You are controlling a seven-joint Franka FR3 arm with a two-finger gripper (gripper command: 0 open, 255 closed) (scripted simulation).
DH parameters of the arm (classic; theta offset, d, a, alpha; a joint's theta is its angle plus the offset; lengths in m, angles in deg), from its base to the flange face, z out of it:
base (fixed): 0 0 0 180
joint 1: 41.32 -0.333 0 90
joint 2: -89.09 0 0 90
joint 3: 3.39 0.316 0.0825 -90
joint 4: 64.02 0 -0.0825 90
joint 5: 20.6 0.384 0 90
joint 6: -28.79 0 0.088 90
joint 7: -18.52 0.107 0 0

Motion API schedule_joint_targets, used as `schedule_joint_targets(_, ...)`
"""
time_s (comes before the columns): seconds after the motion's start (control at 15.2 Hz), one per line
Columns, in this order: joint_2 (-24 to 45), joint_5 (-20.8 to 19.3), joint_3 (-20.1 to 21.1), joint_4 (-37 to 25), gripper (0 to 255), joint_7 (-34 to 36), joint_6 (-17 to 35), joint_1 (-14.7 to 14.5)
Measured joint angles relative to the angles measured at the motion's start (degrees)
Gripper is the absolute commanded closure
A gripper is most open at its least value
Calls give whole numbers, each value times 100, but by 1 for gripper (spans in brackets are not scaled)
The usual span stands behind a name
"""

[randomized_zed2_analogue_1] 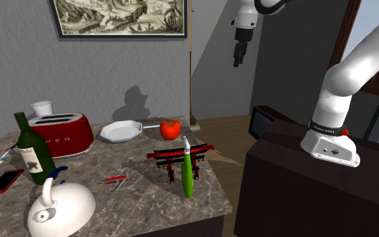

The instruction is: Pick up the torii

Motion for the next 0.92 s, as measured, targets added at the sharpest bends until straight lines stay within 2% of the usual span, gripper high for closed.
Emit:
schedule_joint_targets(0.2,446,41,102,-8,0,-115,373,-118)
schedule_joint_targets(0.92,2484,-41,686,-683,0,-201,1488,-561)
